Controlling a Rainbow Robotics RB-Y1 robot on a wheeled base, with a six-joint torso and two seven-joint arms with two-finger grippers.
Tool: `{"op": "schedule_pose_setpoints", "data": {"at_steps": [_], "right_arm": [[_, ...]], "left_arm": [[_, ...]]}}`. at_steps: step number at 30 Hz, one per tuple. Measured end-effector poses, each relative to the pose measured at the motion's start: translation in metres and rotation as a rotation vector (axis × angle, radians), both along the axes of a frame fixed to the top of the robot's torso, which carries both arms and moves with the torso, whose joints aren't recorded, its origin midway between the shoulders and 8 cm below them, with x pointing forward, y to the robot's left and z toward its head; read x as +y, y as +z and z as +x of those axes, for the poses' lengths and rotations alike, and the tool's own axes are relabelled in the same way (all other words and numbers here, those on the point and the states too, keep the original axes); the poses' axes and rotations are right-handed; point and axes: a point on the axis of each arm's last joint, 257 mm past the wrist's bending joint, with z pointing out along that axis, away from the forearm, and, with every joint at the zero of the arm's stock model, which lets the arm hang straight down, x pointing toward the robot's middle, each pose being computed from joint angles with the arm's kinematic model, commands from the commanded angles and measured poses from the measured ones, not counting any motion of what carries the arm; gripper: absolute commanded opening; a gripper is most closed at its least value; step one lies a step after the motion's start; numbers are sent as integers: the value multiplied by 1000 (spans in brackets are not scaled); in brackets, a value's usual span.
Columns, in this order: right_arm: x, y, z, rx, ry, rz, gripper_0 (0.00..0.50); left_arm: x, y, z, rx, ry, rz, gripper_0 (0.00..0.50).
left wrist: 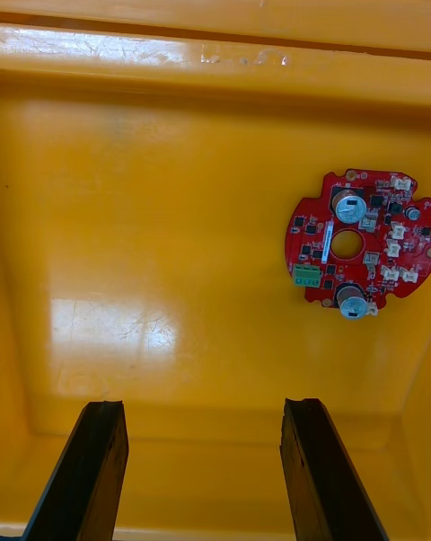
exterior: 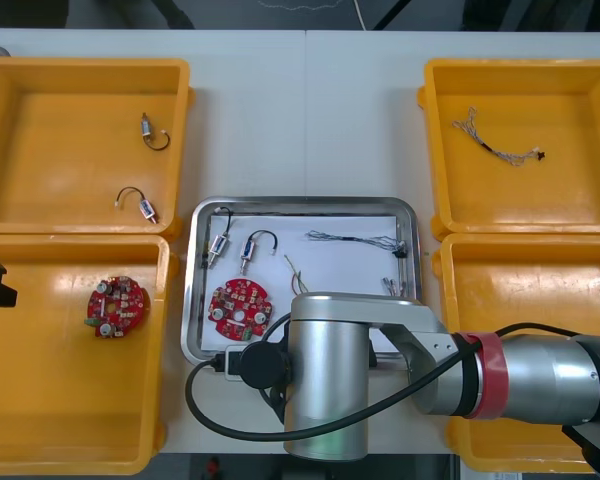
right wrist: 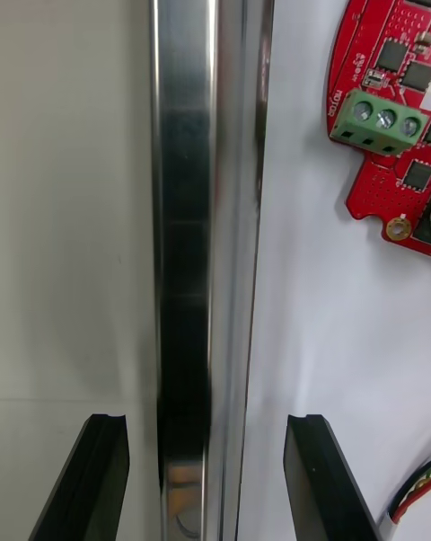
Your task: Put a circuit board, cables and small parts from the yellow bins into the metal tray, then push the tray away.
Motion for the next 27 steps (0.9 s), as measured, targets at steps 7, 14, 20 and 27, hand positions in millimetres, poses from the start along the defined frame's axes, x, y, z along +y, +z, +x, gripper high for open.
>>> {"op": "schedule_pose_setpoints", "data": {"at_steps": [7, 14, 20, 27], "right_arm": [[1, 0, 0, 1, 1, 1, 458], [-1, 0, -1, 1, -2, -5, 0], [-1, 1, 1, -8, -3, -8, 0], [-1, 6, 8, -25, -12, 1, 0]], "left_arm": [[0, 0, 0, 0, 0, 0, 500], [0, 0, 0, 0, 0, 0, 500], [0, 0, 0, 0, 0, 0, 500], [0, 0, 0, 0, 0, 0, 500]]}}
